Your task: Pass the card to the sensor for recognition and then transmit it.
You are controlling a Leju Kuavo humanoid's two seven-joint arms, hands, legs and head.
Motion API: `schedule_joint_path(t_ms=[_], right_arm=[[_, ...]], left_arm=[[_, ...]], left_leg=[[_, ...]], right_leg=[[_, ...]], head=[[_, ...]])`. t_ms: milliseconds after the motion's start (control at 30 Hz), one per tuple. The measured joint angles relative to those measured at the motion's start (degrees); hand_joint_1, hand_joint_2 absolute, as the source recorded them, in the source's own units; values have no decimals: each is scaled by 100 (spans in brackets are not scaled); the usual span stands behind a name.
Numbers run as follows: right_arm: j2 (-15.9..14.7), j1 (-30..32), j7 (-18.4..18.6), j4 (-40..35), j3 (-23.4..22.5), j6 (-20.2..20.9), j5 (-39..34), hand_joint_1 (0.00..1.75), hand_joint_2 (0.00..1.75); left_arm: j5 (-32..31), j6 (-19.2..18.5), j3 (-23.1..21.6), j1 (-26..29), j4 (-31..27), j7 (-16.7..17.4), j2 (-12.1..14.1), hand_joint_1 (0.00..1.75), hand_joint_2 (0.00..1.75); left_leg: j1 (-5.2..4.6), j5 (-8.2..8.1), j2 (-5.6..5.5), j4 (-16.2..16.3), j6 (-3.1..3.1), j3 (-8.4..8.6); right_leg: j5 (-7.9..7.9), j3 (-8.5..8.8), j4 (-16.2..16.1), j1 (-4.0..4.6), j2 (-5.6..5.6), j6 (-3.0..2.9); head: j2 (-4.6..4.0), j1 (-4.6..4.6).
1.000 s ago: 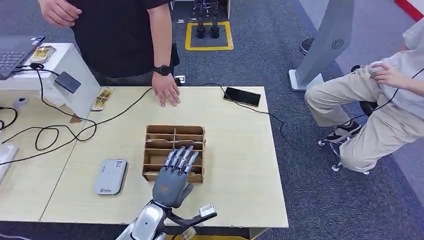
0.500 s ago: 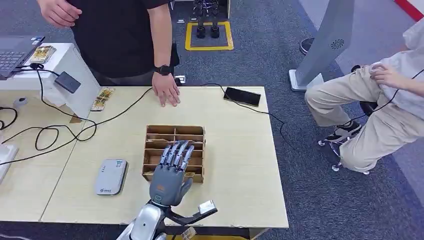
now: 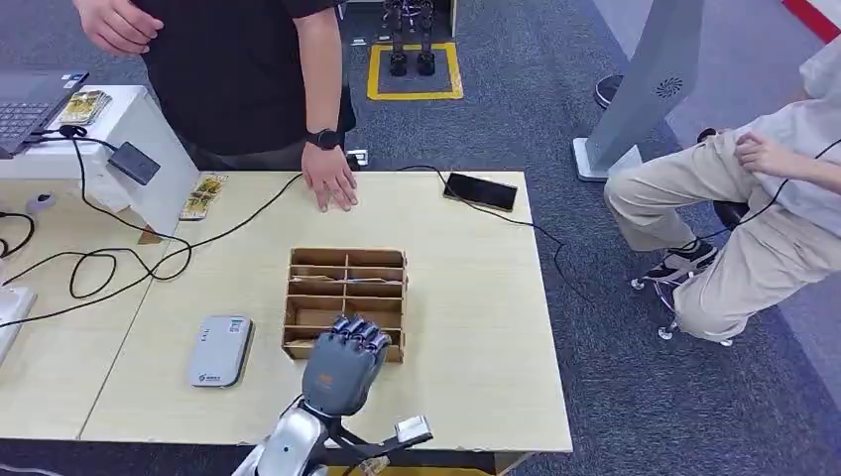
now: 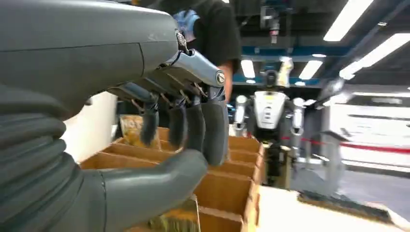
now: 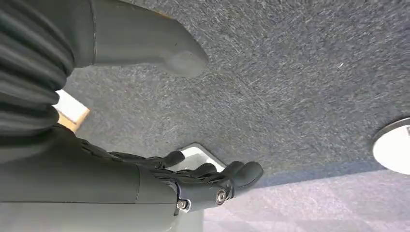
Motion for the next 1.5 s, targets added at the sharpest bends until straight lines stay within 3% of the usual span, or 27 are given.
schedule_joint_path(t_ms=[700,800,833,867,900,933,1067,1167,1267,1500], right_arm=[[-2,-18,-24,53,0,0,0,0,175],[-4,-18,-24,55,0,0,-2,0,175],[-4,-19,-26,57,0,2,-4,0,175],[-4,-20,-33,57,0,0,-9,0,175],[-4,-19,-44,59,0,0,-11,0,175],[-7,-20,-52,64,0,0,-15,0,175],[-13,-25,-61,79,0,0,-17,0,175],[-13,-30,-57,81,0,0,-17,0,175],[-13,-18,2,79,0,0,-13,0,175],[-13,-20,26,79,0,0,-17,0,175]], left_arm=[[5,0,-162,-98,479,-108,131,175,175],[11,0,-166,-116,517,-134,131,147,175],[15,0,-182,-138,564,-173,129,98,175],[22,0,-203,-159,630,-199,129,33,175],[31,2,-232,-184,683,-234,131,10,175],[51,7,-258,-214,740,-280,129,2,175],[201,13,-334,-244,980,-374,129,0,175],[197,15,-343,-226,997,-254,129,0,175],[28,22,-341,-50,633,39,140,0,175],[37,20,-293,144,73,-25,147,0,175]], left_leg=[[0,0,1,0,0,0],[0,0,1,0,0,0],[0,0,1,0,0,0],[0,0,1,0,0,0],[0,0,1,0,0,0],[0,0,0,0,0,0],[0,0,2,0,0,0],[0,0,1,0,0,0],[0,0,1,0,0,-1],[0,0,-3,0,0,-3]], right_leg=[[0,0,0,0,1,0],[0,0,0,0,1,0],[0,0,0,0,1,0],[0,0,0,0,1,0],[0,0,0,0,1,0],[0,0,0,0,0,0],[1,0,0,0,3,0],[1,1,0,0,0,0],[0,0,0,0,1,0],[-1,0,0,0,-1,1]], head=[[0,2],[0,0],[0,0],[0,0],[0,0],[0,0],[0,0],[0,2],[0,0],[0,2]])
